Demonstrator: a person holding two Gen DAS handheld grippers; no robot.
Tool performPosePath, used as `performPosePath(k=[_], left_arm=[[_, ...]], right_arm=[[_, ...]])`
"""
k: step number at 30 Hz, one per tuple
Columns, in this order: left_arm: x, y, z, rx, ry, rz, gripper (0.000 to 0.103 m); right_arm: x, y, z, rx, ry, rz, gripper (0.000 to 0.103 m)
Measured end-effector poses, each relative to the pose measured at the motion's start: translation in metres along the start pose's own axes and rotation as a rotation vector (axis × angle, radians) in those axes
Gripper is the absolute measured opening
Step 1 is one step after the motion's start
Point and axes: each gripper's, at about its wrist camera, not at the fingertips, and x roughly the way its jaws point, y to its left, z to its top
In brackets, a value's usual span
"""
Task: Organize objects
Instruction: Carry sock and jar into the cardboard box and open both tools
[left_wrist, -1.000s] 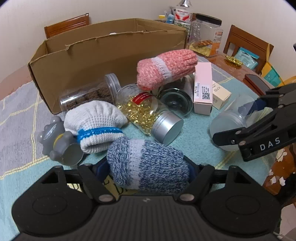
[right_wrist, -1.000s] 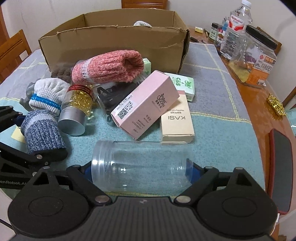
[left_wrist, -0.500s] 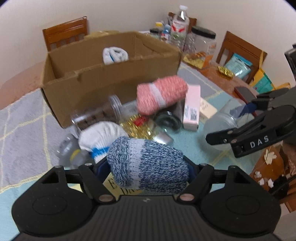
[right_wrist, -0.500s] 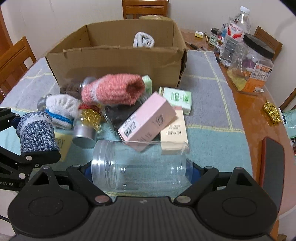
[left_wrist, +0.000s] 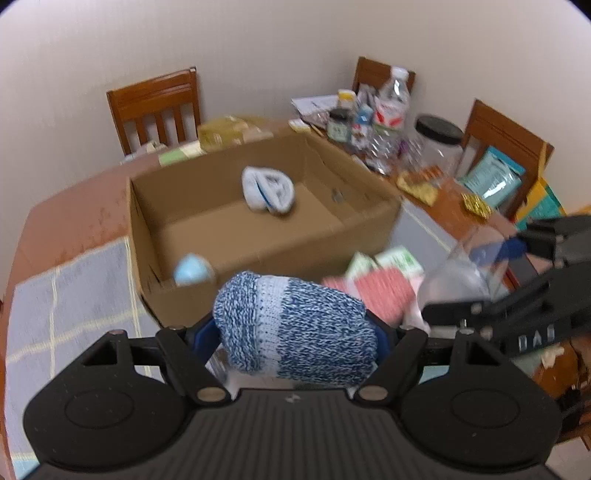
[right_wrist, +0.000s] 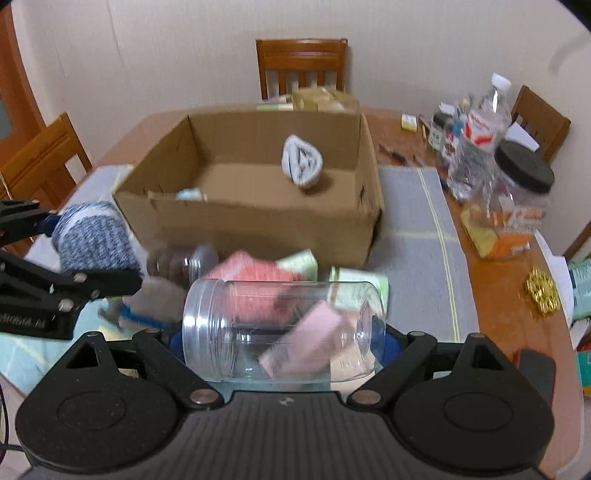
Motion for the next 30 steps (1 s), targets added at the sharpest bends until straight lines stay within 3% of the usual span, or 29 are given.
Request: performPosePath(k=[7,17,21,23,26,28,30], left_arm=[[0.025,0.028,0.055,-0.002,-0.035,0.044,0.077],[0.086,0.069,0.106,-0.068,0.029,0.108,0.077],[0.105,0.076,0.110,-0.071,0.064,0.131,0.077],[0.113,0.079,0.111,-0.077,0.079,0.127,0.077],[0.124,0.080,0.110,-0.084,0.100,0.128,0.078],[0.131,0.081,0.111,-0.086,0.103,0.133,0.082],[0.138,0.082,0.112,-0.093,0.113,0.152,0.095]], right_arm=[[0.008,0.008,0.052,-0.047,-0.041,-0.026,0.094],[0.058,0.015,0.122,-0.080,-0.029,-0.036,0.094],[0.085,0.014,0.131,-0.043,0.014,-0.027,0.094],[0.093,0.015,0.131,-0.038,0.031,-0.022,0.103],[0.094,0.018,0.125,-0.050,0.033,-0.028,0.103],[0.093,0.018,0.122,-0.045,0.037,-0.032,0.103],[0.091,0.014,0.121,-0.029,0.040,-0.029,0.103]])
